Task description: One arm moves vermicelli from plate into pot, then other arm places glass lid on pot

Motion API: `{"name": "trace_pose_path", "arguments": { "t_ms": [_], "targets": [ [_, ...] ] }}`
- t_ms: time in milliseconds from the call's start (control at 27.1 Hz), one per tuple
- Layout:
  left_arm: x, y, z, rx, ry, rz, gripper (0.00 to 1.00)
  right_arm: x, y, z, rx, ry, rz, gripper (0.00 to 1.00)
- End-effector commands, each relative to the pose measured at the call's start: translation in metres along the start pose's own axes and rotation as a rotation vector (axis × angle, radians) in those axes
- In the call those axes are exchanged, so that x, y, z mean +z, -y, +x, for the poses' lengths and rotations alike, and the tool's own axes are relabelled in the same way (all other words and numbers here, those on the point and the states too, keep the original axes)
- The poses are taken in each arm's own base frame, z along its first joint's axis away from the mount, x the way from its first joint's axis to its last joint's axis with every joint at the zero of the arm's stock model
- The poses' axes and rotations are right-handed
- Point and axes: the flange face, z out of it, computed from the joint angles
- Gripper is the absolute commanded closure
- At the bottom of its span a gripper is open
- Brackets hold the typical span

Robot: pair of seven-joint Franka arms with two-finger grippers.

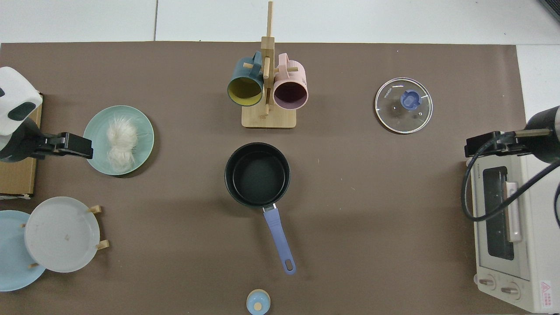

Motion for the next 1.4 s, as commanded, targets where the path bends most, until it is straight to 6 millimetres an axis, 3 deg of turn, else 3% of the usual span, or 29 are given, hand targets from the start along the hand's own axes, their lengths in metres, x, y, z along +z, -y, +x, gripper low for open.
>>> {"name": "trace_pose_path", "arguments": {
  "t_ms": [0,1367],
  "targets": [
    [-0.001,-0.0014,-0.0044,-0.005,-0.01,-0.007,0.0,-0.0038,-0.0031,-0.0023,-0.022,0.011,0.022,0.0],
    [0.0015,0.0026,-0.0005,0.003,-0.027,-0.008,0.0,-0.0032,-0.0039,-0.0021,-0.021,0.011,0.022,0.0]
  ]
}}
